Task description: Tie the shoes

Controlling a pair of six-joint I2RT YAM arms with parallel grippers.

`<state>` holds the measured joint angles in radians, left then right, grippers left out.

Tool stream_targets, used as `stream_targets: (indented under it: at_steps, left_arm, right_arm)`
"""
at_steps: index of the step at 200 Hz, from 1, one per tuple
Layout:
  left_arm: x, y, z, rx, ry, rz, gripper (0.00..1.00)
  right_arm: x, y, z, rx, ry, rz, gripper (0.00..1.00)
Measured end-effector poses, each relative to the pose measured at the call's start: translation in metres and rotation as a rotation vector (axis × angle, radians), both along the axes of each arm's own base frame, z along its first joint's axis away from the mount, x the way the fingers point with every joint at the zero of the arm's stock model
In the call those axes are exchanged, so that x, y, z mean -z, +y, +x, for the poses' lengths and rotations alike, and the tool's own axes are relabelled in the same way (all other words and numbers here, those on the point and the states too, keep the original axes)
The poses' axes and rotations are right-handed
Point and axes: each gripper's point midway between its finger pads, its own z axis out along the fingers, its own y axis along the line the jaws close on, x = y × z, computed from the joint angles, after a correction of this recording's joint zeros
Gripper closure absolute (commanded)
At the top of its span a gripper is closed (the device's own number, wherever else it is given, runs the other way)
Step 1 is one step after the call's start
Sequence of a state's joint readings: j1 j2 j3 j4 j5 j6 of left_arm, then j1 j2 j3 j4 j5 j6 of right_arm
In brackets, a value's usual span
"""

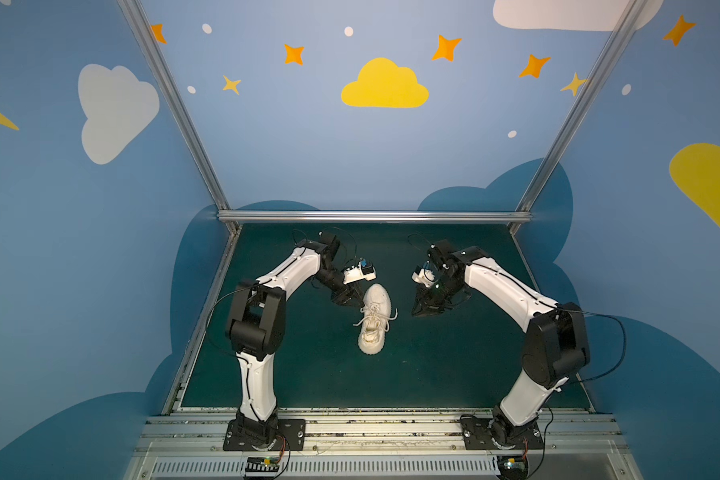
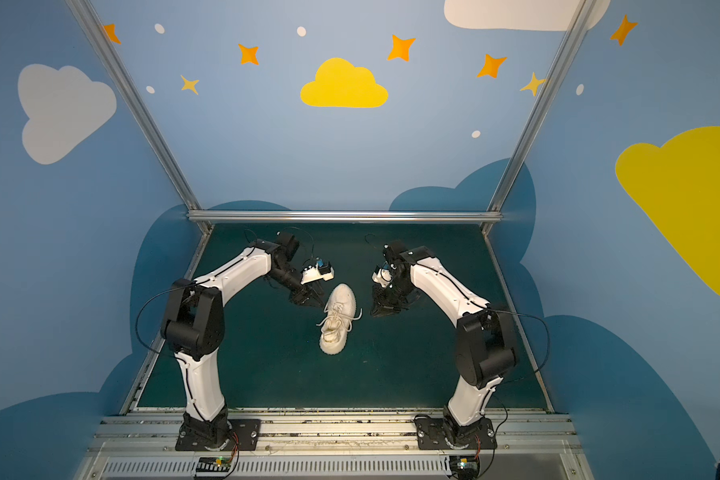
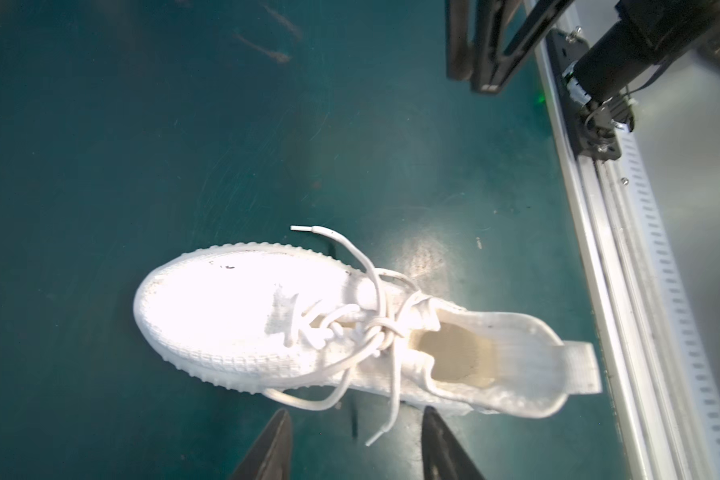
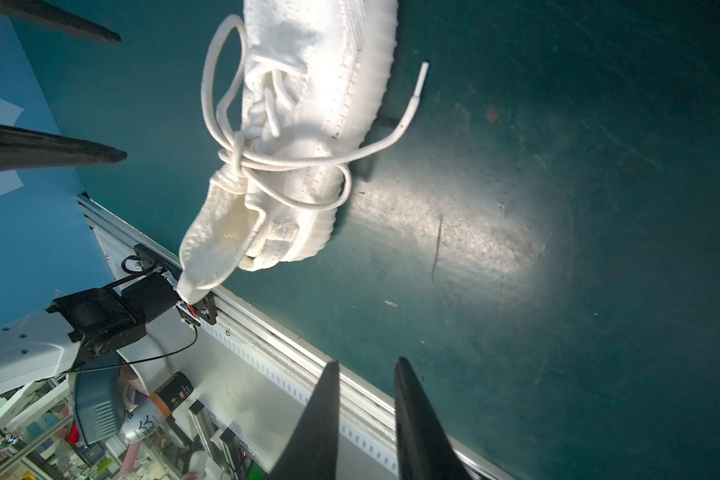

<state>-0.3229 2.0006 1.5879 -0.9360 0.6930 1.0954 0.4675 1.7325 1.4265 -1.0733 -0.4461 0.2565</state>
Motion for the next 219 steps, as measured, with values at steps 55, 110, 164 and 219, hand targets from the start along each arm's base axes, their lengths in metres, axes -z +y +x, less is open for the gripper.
stream_targets:
  at_steps: [55, 110, 164, 219]
  left_arm:
    - [0.018, -0.005, -0.002, 0.127, -0.098, 0.068, 0.54]
    - [0.019, -0.017, -0.011, 0.203, -0.135, 0.064, 0.6]
    - [0.031, -0.02, -0.011, 0.223, -0.125, 0.069, 0.6]
    - [0.043, -0.022, -0.012, 0.24, -0.115, 0.089, 0.65]
  right_arm:
    - [0.003, -0.007, -0.005, -0.01, 0.005, -0.018, 0.77]
    - [0.003, -0.008, -0.005, -0.017, 0.004, -0.018, 0.78]
    - [0.003, -0.007, -0.005, -0.017, 0.005, -0.017, 0.79]
    - [0.003, -0.007, -0.006, -0.018, 0.007, -0.013, 0.79]
